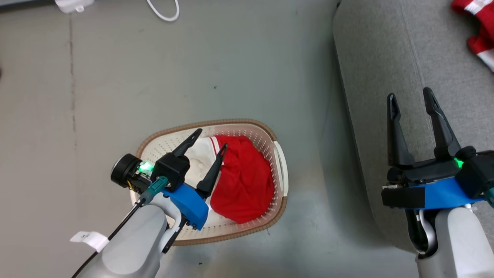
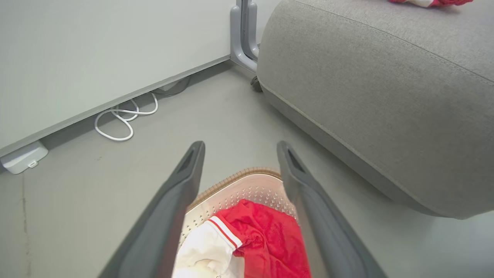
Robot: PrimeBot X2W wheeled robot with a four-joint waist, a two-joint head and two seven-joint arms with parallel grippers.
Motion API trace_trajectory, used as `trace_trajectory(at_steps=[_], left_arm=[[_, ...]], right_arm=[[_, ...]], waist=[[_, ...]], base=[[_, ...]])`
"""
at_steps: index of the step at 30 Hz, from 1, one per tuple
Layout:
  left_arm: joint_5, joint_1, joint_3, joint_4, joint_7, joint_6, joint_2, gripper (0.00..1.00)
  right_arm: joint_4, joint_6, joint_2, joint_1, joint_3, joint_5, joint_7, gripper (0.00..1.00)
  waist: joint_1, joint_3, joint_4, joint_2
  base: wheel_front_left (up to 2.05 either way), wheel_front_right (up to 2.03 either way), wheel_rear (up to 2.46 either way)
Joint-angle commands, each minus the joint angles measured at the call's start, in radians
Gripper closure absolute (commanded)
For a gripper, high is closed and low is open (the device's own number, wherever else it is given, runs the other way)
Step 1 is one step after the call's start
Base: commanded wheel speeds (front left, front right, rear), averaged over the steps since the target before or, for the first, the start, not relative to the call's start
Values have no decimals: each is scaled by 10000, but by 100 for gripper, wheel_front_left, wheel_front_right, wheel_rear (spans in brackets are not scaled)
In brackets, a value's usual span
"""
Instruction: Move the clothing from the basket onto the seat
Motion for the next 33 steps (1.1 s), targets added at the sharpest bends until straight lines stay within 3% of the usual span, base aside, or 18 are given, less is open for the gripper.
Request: trace_trajectory(at_steps=[1, 9, 25, 33], left_arm=[[-256, -401, -320, 325, -26, -8, 43, 0], [-1377, -1164, -1623, 1651, -28, -8, -23, 0], [-4494, -3282, -5333, 3948, 430, -9, -105, 0], [-5511, -4116, -6144, 4488, 947, -9, 49, 0]], right_arm=[[-111, 5, 6, -285, 32, -117, -5, 0], [-393, 5, 5, -601, 110, -297, -5, 0], [-1494, 5, 5, -1094, 568, -510, -5, 0], [-1963, 5, 5, -1187, 713, -520, -5, 0]], waist=[[-3, 630, -218, 0], [-3, 1533, -309, 0], [-3, 3396, -590, 0], [-3, 4180, -831, 0]], base=[[0, 0, 0], [0, 0, 0], [0, 0, 0], [0, 0, 0]])
